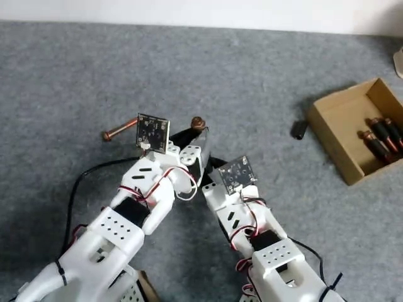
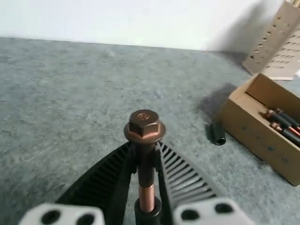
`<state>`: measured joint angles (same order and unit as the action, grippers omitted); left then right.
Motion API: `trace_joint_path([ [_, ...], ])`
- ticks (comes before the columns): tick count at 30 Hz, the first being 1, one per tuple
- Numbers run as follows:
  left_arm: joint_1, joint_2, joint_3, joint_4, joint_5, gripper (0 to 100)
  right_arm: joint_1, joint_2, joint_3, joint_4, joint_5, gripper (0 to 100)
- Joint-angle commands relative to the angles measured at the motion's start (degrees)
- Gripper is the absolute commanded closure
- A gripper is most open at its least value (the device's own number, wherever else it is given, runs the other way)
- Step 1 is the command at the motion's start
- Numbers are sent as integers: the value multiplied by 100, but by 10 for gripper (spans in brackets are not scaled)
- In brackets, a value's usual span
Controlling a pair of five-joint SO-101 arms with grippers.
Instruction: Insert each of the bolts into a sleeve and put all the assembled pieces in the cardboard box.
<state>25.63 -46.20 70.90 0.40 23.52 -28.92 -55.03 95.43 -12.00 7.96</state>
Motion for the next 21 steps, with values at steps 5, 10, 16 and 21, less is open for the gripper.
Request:
trace_joint_path([
  [5, -75, 31, -251, 44, -141, 994, -66, -84, 699, -66, 53, 993],
  [10, -75, 22, 31, 18, 677, 994, -48, -101, 699, -66, 53, 993],
  [16, -127, 22, 277, 35, 782, 994, -40, -119, 699, -66, 53, 993],
  [21, -127, 22, 532, 18, 774, 993, 13, -127, 699, -66, 44, 993],
])
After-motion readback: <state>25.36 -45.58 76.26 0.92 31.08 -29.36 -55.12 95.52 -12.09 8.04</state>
